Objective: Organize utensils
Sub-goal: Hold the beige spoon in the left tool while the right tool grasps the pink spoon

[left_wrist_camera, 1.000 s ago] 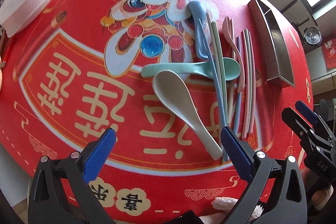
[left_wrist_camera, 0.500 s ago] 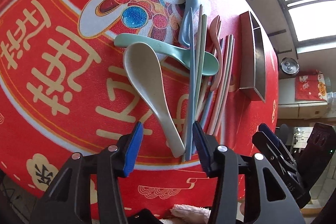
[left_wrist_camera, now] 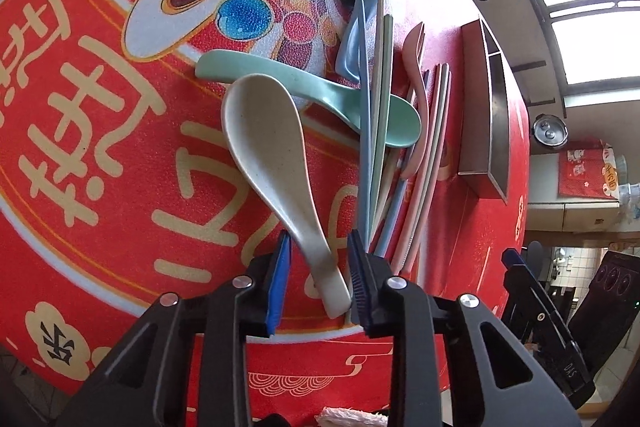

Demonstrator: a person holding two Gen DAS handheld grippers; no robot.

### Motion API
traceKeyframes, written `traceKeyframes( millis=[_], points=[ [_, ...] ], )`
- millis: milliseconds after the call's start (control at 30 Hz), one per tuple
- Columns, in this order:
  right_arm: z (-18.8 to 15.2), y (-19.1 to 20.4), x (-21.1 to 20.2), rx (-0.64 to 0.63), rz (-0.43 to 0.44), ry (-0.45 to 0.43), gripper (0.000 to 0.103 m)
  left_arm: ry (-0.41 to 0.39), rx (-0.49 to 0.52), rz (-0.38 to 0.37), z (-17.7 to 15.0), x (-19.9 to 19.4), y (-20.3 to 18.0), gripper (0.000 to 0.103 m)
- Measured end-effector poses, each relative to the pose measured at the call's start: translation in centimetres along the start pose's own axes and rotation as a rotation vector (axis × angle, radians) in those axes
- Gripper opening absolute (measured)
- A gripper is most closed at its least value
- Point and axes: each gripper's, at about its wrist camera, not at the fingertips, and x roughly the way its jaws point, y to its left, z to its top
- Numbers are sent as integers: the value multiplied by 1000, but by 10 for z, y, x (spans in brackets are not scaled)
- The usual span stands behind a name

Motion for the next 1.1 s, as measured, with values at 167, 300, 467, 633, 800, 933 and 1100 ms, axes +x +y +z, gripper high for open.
traceKeyframes(
  millis=[167, 300, 467, 633, 800, 933, 1100],
  points=[
    [1, -2, 3, 16, 4, 7, 90, -26, 93, 53, 6, -8, -7, 16],
    [3, -1, 10, 22, 16, 31, 89, -54, 224, 126, 10, -12, -15, 12],
    [4, 10, 19, 2, 50, 64, 89, -74, 305, 177, 14, -14, -12, 12],
    [7, 21, 29, -13, 59, 105, 64, -74, 324, 218, 16, -15, 5, 12],
    [8, 24, 40, 7, 58, 124, 60, -102, 397, 219, 11, -17, 10, 12],
    [11, 21, 49, 33, 17, 126, 36, -126, 439, 226, 3, -18, 11, 12],
    [17, 18, 62, 42, -81, 106, 24, -134, 480, 211, 0, -18, 14, 12]
  ],
)
